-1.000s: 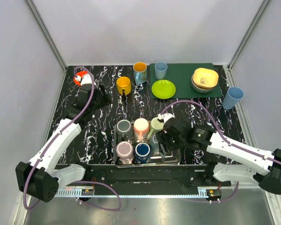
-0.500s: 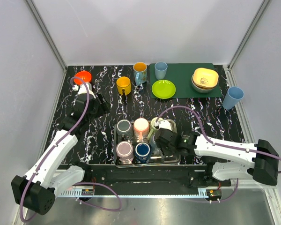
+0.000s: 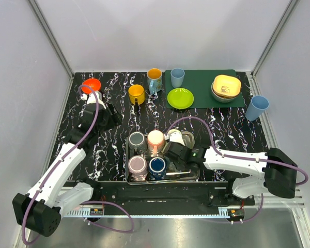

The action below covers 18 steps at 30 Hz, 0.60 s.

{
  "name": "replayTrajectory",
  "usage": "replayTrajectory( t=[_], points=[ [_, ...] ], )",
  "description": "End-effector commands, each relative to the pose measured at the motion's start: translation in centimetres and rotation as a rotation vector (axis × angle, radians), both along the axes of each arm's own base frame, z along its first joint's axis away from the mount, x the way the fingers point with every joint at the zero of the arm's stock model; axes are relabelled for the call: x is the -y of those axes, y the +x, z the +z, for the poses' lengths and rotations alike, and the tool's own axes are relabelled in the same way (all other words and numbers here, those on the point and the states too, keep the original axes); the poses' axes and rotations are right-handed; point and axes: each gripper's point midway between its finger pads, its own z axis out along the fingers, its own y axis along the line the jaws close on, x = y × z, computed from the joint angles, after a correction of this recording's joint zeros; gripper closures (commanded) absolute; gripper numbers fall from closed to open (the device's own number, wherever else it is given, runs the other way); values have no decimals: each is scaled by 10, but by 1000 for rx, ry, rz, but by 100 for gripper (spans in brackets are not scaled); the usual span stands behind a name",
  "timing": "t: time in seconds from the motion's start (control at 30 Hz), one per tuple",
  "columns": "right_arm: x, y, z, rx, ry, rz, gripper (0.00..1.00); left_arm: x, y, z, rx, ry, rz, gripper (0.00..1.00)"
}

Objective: Turn the mug right side up

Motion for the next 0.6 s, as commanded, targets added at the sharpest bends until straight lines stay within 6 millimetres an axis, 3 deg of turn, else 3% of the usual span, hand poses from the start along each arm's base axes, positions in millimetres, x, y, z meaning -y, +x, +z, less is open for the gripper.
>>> replayTrajectory(
  t=[0.0,0.1,0.23,0.37,0.47,0.57],
  points=[
    [-24,20,19,101,63,25,47,6,2,1,15,-18,-21,32],
    [-28,22,16,107,65,44,52,6,1,1,15,-20,-25,32],
    [-30,22,11,103,71,40,67,6,0,2,18,-20,-26,32],
    [-27,21,7,101,70,20,88,5,-1,1,17,-18,-26,32],
    [-21,20,14,102,76,-6,99,5,-2,2,23,-20,-27,32],
    [-18,17,36,109,114,-9,100,4,-2,4,31,-21,-24,32]
  ],
)
